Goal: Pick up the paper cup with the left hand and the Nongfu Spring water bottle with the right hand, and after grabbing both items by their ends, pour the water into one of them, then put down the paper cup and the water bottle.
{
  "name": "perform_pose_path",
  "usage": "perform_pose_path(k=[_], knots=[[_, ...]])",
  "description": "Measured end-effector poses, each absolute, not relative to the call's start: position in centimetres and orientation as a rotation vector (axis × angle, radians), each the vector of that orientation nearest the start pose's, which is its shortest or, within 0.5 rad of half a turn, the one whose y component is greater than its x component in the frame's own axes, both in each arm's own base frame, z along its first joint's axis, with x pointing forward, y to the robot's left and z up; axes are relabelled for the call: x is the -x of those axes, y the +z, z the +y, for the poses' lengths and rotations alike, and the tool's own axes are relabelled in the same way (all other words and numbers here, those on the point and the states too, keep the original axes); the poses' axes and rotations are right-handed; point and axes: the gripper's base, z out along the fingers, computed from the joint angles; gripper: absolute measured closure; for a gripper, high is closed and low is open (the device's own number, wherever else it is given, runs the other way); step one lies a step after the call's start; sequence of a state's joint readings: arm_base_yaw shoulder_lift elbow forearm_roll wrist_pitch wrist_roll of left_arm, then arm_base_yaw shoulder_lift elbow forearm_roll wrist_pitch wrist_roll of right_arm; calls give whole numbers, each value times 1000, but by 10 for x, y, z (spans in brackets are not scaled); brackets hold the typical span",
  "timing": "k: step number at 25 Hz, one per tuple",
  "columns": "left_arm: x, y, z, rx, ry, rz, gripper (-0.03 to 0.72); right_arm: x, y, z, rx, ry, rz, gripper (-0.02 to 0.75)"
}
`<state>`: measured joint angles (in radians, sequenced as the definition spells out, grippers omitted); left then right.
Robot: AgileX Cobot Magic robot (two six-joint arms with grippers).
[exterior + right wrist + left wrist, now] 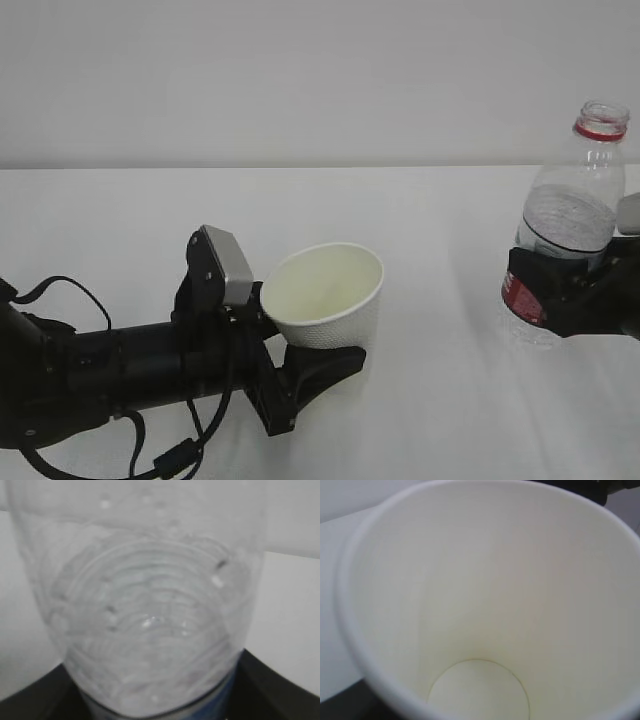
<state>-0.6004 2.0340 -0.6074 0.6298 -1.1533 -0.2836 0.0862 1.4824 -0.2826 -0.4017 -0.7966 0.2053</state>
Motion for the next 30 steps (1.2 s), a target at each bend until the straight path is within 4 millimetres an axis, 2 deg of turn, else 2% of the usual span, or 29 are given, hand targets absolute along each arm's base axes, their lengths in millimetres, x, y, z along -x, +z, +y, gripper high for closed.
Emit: perform_pose_path(k=[16, 24, 30], knots=[[-215, 99, -235, -1004, -997, 1639, 167, -197, 201, 34, 323, 153, 1893, 244], [-212, 108, -259, -1045, -1051, 1579, 169, -187, 210, 30, 261, 150, 1904, 244], [-210, 107, -263, -1104, -1061, 1577, 171, -181, 215, 27, 243, 130, 1915, 244]])
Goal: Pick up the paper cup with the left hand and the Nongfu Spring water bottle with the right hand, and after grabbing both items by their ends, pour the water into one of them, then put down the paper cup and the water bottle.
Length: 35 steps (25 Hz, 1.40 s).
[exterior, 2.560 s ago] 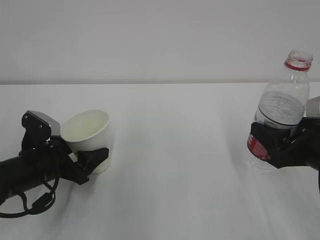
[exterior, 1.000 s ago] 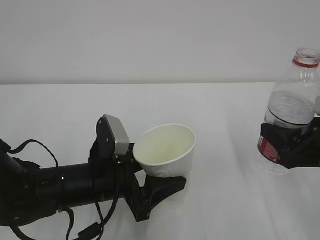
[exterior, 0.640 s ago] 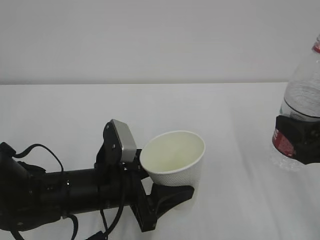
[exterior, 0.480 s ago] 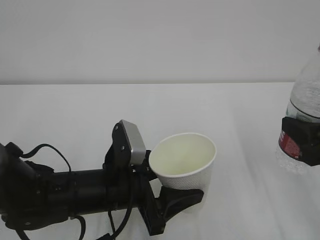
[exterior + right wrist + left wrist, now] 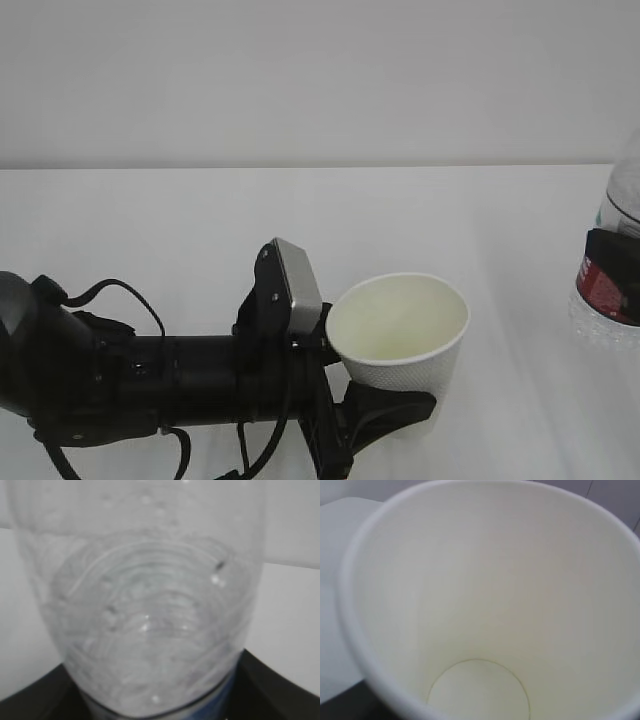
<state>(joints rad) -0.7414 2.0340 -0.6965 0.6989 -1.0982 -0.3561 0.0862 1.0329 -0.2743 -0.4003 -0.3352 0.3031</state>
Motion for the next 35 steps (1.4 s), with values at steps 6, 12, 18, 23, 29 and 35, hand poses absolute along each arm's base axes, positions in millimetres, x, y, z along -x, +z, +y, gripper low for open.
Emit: perform_pose_path(k=[6, 12, 18, 23, 29, 35], knots=[[-206, 105, -263, -1172, -1071, 1573, 172, -177, 219, 26, 238, 117, 1910, 244], [-205, 105, -263, -1172, -1086, 1586, 172, -177, 219, 26, 274, 93, 1906, 244], [-205, 104, -263, -1174, -1085, 1587, 172, -177, 219, 26, 337, 49, 1893, 244], [-210, 105, -268, -1236, -1050, 1589, 172, -177, 219, 26, 361, 32, 1889, 244], [-216, 106, -275, -1279, -1025, 1615, 172, -177, 219, 26, 417, -8, 1877, 244], [-217, 106, -275, -1288, -1021, 1617, 172, -177, 219, 26, 487, -58, 1861, 244]])
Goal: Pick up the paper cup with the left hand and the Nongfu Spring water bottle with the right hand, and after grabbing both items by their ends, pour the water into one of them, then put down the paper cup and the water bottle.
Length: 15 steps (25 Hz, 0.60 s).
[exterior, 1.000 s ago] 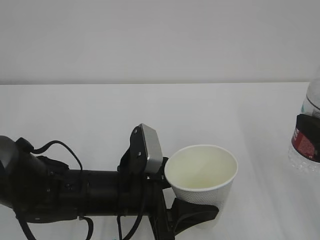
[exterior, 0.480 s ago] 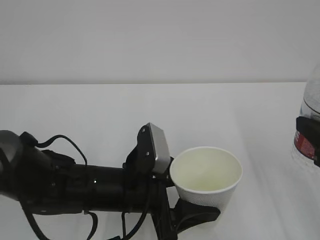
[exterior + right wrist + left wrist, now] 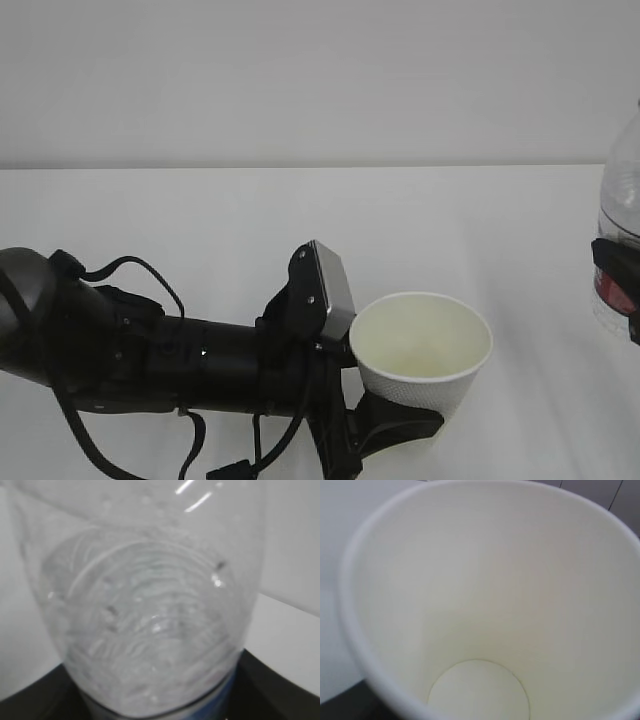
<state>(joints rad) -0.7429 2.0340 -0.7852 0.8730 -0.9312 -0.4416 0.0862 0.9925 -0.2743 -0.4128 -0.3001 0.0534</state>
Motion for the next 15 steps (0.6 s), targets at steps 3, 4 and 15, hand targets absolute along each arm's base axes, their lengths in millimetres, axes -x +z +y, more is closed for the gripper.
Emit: perform_pose_path(k=[3, 4, 15], knots=[[-217, 106, -275, -1288, -1021, 1617, 172, -176, 219, 26, 512, -77, 1856, 244], [-217, 106, -275, -1288, -1021, 1617, 172, -176, 218, 26, 528, -89, 1856, 244], [-194, 105, -291, -1358, -1075, 1576, 172, -176, 216, 25, 664, -192, 1845, 244]])
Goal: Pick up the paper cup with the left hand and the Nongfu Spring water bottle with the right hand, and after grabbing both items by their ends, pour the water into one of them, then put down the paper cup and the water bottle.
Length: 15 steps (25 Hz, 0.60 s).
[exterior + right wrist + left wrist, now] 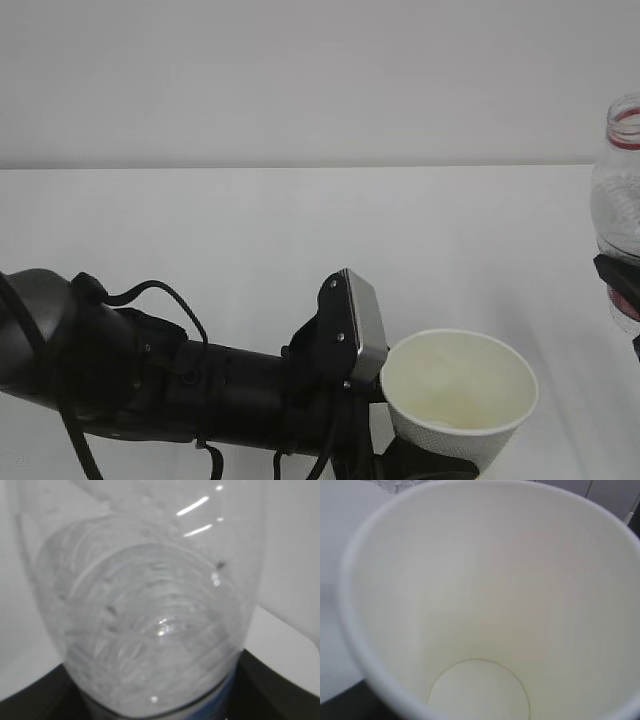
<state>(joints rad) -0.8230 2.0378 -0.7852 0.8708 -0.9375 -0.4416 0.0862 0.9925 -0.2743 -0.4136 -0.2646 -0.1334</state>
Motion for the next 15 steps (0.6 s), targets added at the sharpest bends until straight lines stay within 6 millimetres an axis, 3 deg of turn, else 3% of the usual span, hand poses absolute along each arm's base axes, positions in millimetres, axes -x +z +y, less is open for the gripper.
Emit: perform_pose_path(k=[15], knots=[[-209, 126, -312, -1304, -1094, 1493, 172, -176, 216, 25, 799, -287, 1798, 244]])
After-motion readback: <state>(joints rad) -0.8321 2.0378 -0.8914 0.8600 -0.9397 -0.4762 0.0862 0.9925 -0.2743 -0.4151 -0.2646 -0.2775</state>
